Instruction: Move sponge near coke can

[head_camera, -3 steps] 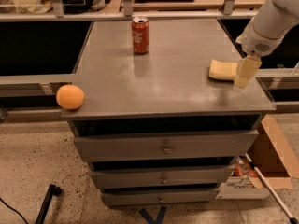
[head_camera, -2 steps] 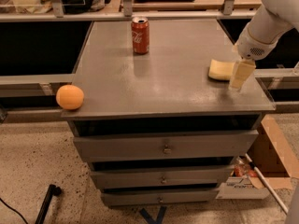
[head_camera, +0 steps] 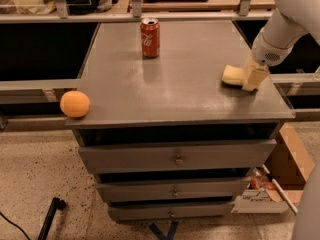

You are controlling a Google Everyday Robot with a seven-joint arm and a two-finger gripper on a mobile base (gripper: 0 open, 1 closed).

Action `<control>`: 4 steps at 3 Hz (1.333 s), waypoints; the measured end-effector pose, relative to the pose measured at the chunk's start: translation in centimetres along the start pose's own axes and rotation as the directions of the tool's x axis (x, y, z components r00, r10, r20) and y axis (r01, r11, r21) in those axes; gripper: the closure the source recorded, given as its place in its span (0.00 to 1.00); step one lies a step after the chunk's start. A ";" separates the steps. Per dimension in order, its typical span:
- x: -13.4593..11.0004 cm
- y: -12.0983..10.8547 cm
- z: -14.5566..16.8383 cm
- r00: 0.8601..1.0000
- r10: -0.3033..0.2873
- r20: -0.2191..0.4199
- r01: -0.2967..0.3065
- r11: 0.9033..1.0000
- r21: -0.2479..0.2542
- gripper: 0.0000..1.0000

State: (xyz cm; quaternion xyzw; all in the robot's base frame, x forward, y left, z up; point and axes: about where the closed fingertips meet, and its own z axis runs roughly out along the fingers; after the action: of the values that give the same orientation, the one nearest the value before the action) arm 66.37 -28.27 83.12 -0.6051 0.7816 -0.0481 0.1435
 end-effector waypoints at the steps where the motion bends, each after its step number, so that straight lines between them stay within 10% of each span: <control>1: 0.0 0.0 0.0 1.000 0.000 0.000 0.000 1.000 0.000 0.88; 4: -3.4 -2.7 -4.4 0.995 -0.016 0.095 0.004 0.991 0.134 1.00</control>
Offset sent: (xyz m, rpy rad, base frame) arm 0.0000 0.0000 0.0002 0.0000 0.0001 0.0000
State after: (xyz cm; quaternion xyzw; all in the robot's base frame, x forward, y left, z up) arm 68.41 -26.16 88.57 -0.5997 0.7658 -0.0718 0.2209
